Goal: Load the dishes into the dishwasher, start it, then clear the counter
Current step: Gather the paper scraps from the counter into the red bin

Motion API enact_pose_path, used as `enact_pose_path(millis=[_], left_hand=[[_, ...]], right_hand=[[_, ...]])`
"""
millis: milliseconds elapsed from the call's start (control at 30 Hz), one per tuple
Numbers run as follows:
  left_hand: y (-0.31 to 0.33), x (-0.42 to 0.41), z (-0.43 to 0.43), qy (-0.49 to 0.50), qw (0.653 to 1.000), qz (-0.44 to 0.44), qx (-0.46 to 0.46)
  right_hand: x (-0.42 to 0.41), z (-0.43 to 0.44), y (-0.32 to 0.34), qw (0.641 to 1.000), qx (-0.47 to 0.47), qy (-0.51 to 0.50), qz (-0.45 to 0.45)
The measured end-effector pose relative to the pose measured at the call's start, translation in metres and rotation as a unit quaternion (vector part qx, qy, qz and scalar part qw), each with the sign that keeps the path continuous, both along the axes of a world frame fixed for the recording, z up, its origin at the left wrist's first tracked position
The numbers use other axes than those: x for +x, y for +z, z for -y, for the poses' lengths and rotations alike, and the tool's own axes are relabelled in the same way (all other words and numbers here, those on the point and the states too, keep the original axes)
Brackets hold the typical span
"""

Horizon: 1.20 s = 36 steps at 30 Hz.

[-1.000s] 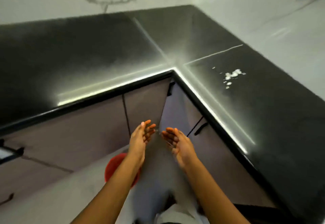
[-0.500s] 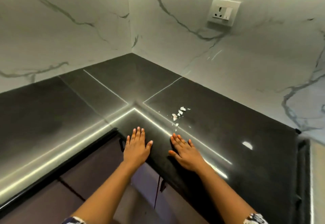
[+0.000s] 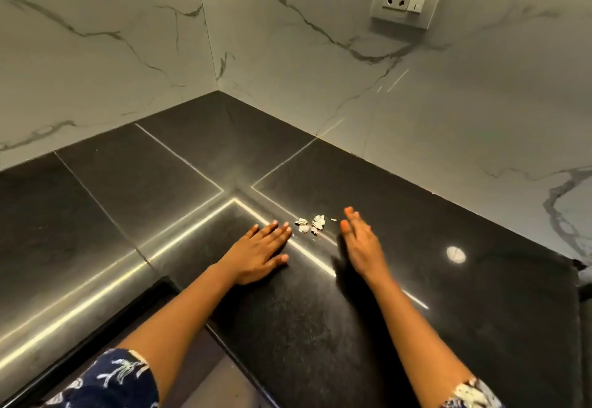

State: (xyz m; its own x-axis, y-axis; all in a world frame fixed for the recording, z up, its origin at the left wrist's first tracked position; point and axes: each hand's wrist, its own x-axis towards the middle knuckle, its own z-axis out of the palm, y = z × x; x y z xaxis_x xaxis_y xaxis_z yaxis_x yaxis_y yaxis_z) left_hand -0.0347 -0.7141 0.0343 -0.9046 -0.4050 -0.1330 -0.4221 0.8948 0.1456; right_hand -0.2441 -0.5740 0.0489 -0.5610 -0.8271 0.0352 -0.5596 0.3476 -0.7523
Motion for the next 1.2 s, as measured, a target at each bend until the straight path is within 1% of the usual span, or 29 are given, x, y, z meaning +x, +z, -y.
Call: enact_pose_path(millis=[33,67,100,133,167,200,233,267,300,333,367,400,433,500,533,600,633,667,700,733,767,800,833,867,900,933,1000,1067,1200], left_hand=[[0.001,0.002,-0.007,-0.036,0.999,-0.002,-0.001],[0.000,0.005,-0.015,-0.064,0.998,-0.004,0.002],[-0.001,0.009,-0.024,-0.079,0.997,-0.010,0.005],[-0.005,0.015,-0.032,-0.070,0.997,-0.030,0.012],[-0.008,0.021,-0.037,-0.025,0.997,-0.074,0.027],[-0.013,0.028,-0.039,0.055,0.988,-0.138,0.048],[-0.016,0.035,-0.039,0.156,0.964,-0.206,0.063],[-0.017,0.041,-0.038,0.257,0.929,-0.255,0.077],[-0.018,0.047,-0.036,0.336,0.894,-0.283,0.088],[-0.018,0.053,-0.035,0.385,0.868,-0.297,0.098],[-0.019,0.058,-0.036,0.401,0.859,-0.299,0.106],[-0.021,0.065,-0.039,0.394,0.863,-0.297,0.104],[-0.024,0.072,-0.044,0.375,0.875,-0.291,0.089],[-0.034,0.087,-0.053,0.333,0.897,-0.287,0.042],[-0.040,0.094,-0.056,0.321,0.900,-0.292,0.033],[-0.051,0.107,-0.064,0.303,0.894,-0.326,0.055],[-0.055,0.110,-0.069,0.297,0.884,-0.352,0.083],[-0.057,0.112,-0.078,0.301,0.865,-0.381,0.122],[-0.057,0.112,-0.088,0.314,0.838,-0.413,0.169],[-0.056,0.111,-0.101,0.330,0.802,-0.446,0.221],[-0.055,0.109,-0.113,0.345,0.761,-0.479,0.270],[-0.054,0.107,-0.126,0.356,0.721,-0.508,0.310],[-0.053,0.105,-0.140,0.359,0.684,-0.535,0.342],[-0.053,0.102,-0.151,0.361,0.646,-0.558,0.375],[-0.052,0.099,-0.162,0.361,0.603,-0.580,0.411],[-0.052,0.095,-0.172,0.361,0.556,-0.603,0.444],[-0.050,0.088,-0.184,0.357,0.465,-0.643,0.493],[-0.049,0.084,-0.190,0.351,0.388,-0.683,0.510],[-0.049,0.076,-0.192,0.351,0.267,-0.759,0.479]], right_hand=[[-0.017,0.004,0.001,0.999,0.041,-0.002,-0.012],[-0.029,0.011,0.000,0.995,0.092,0.020,-0.036],[-0.035,0.021,-0.001,0.986,0.139,0.056,-0.071],[-0.036,0.033,-0.002,0.974,0.170,0.099,-0.108],[-0.031,0.045,-0.003,0.962,0.186,0.144,-0.137],[-0.022,0.055,-0.004,0.950,0.192,0.186,-0.159],[-0.011,0.064,-0.005,0.938,0.192,0.225,-0.178],[0.002,0.070,-0.005,0.926,0.188,0.263,-0.194],[0.015,0.072,-0.004,0.914,0.181,0.299,-0.207],[0.028,0.070,-0.004,0.902,0.170,0.333,-0.217],[0.040,0.066,-0.004,0.891,0.160,0.361,-0.222],[0.051,0.059,-0.004,0.882,0.153,0.383,-0.226],[0.062,0.050,-0.004,0.873,0.149,0.400,-0.234],[0.080,0.029,-0.006,0.858,0.136,0.425,-0.255],[0.088,0.018,-0.007,0.853,0.130,0.431,-0.262],[0.104,-0.005,-0.010,0.850,0.123,0.436,-0.267],[0.111,-0.015,-0.010,0.852,0.122,0.437,-0.260],[0.117,-0.024,-0.012,0.859,0.122,0.440,-0.231],[0.120,-0.032,-0.013,0.873,0.115,0.440,-0.174],[0.123,-0.040,-0.012,0.897,0.100,0.422,-0.085],[0.122,-0.048,-0.010,0.923,0.078,0.376,0.019],[0.118,-0.054,-0.008,0.943,0.055,0.313,0.100],[0.112,-0.060,-0.005,0.958,0.040,0.244,0.142],[0.106,-0.064,-0.001,0.972,0.040,0.190,0.130],[0.101,-0.067,-0.001,0.982,0.061,0.160,0.076],[0.098,-0.068,-0.001,0.983,0.098,0.156,0.006],[0.107,-0.068,-0.003,0.963,0.156,0.188,-0.112],[0.123,-0.068,-0.010,0.953,0.158,0.219,-0.139],[0.148,-0.058,-0.013,0.947,0.144,0.246,-0.147]])
